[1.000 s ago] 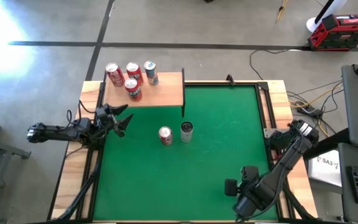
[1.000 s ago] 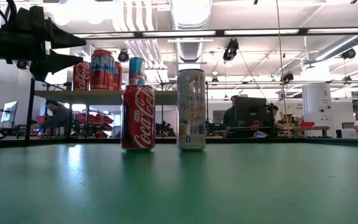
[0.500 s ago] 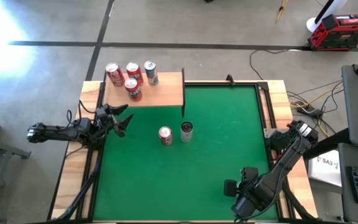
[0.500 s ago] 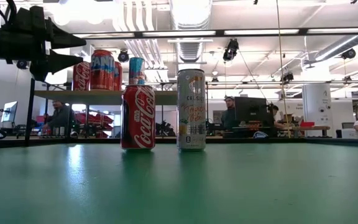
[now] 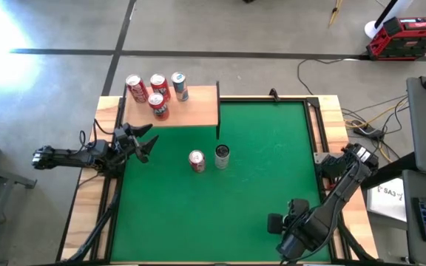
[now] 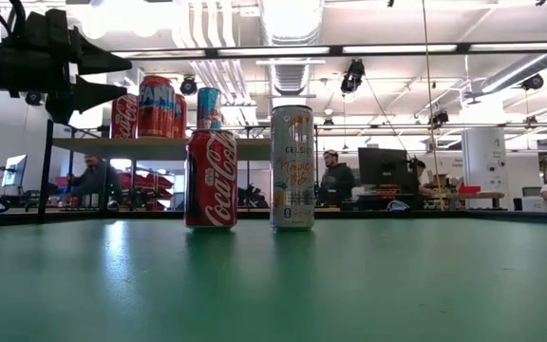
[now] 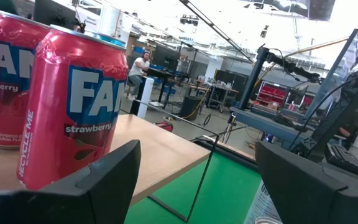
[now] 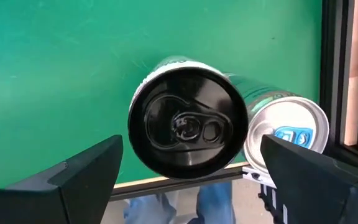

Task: Place canned beverage on shelf
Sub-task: Move the bottom white soda can to the center of the table

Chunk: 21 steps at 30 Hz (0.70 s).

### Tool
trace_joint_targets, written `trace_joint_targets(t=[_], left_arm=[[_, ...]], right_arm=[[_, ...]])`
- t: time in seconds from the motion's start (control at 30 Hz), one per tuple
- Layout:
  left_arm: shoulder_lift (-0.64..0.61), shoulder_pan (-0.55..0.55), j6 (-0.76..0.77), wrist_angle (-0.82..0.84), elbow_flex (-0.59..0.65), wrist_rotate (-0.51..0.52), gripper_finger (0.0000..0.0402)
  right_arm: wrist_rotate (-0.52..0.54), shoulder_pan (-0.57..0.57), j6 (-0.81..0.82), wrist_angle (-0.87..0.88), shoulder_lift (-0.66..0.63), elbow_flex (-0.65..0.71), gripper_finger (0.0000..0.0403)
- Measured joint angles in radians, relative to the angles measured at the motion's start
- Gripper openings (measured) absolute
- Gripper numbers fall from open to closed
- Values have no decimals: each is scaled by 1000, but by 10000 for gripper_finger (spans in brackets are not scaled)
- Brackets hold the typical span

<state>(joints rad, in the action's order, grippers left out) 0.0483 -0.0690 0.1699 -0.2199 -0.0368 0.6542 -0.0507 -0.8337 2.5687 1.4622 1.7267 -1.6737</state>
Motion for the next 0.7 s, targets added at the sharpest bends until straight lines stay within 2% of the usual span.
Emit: trace_joint_targets(t=[0.17, 0.43, 0.7], left_arm=[[0, 0, 0, 0, 0, 0, 302], [0, 0, 0, 0, 0, 0, 302], [0, 0, 0, 0, 0, 0, 302]], right_arm=[[61, 8, -4, 17, 0, 2, 373], [70, 14, -22, 18, 11, 9, 373], [69, 14, -85, -2, 78, 11, 373]])
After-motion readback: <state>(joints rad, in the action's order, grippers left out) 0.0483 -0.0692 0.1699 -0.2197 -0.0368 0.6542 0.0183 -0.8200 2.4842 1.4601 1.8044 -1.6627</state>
